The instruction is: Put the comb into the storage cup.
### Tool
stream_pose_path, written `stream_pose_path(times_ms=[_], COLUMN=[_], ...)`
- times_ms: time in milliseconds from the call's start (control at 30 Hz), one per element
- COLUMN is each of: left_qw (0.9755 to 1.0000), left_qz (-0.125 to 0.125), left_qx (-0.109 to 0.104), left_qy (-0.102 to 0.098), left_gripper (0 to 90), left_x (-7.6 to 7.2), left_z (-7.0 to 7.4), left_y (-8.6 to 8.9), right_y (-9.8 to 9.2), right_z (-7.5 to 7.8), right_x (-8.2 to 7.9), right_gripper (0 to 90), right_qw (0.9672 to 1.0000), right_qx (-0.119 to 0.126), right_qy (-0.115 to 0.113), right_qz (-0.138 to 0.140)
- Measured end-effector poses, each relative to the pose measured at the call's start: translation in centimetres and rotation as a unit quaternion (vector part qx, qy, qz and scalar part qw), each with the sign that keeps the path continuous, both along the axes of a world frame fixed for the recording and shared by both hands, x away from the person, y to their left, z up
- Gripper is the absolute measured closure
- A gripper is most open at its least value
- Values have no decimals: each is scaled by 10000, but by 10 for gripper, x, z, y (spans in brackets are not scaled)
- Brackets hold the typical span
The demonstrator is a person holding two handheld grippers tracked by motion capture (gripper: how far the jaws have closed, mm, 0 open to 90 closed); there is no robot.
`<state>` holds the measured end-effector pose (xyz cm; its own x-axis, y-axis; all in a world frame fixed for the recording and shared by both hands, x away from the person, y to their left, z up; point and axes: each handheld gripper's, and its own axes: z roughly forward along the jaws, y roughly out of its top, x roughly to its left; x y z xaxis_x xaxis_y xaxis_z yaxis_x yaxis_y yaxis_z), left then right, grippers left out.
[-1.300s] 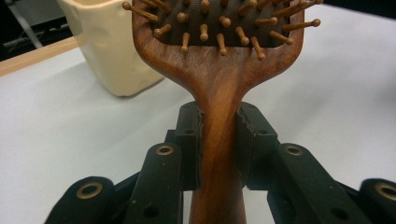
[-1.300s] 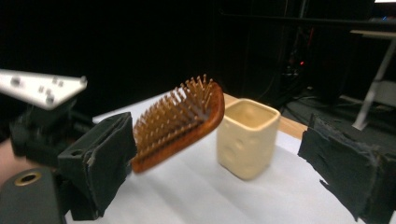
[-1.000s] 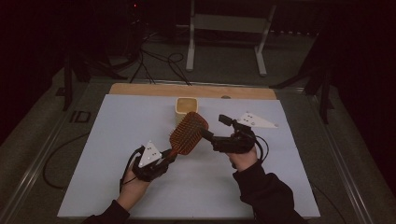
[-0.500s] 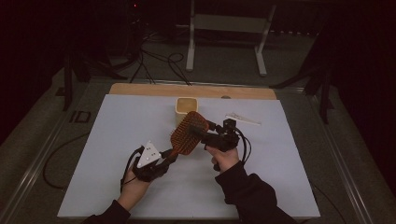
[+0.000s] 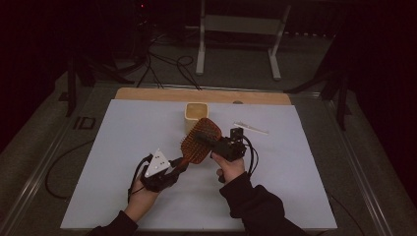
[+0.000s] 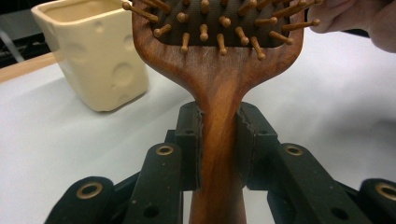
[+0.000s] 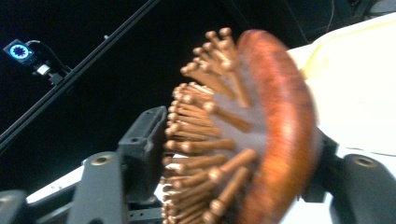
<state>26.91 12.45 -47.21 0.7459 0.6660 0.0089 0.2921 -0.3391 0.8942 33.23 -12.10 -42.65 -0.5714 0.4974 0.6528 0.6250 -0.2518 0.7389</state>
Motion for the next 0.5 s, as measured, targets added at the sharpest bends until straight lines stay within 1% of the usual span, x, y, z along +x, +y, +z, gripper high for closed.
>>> stream_pose_path(times_ms=[100, 133, 200, 233, 300, 333, 367, 433, 467, 500], left_qw=[10000, 10000, 10000, 9999, 9998, 9998, 9997, 9996, 9986, 9983], left_qz=[-19, -40, -73, -90, -138, -139, -163, -182, -363, -384], left_qx=[-28, -36, -44, -66, -78, -76, -101, -129, -219, -235], left_qy=[-7, 2, 34, 41, 127, 120, 164, 183, 302, 364], left_gripper=[731, 731, 730, 730, 729, 729, 727, 719, 719, 609], left_x=[0, 0, 1, 2, 3, 3, 4, 5, 7, 8], left_z=[1, 1, 0, 0, -2, -2, -3, -3, -4, -4], left_y=[0, 0, -1, -1, -1, -1, -1, -1, 0, -1], right_y=[-1, -2, -2, -1, 0, 1, 1, 1, 1, 0], right_z=[1, 2, 4, 5, 7, 7, 7, 7, 8, 9], right_x=[-1, -1, -2, -3, -5, -6, -6, -5, -5, -4], right_gripper=[455, 469, 490, 497, 506, 510, 513, 515, 517, 519], right_qw=[10000, 10000, 10000, 10000, 9999, 9998, 9997, 9997, 9997, 9996], right_qx=[58, 40, 37, -26, -125, -186, -209, -224, -227, -247], right_qy=[50, 13, 18, -25, -88, -116, -105, -100, -102, -99], right_qz=[6, 5, -15, -21, -26, -21, -7, -4, 28, 32])
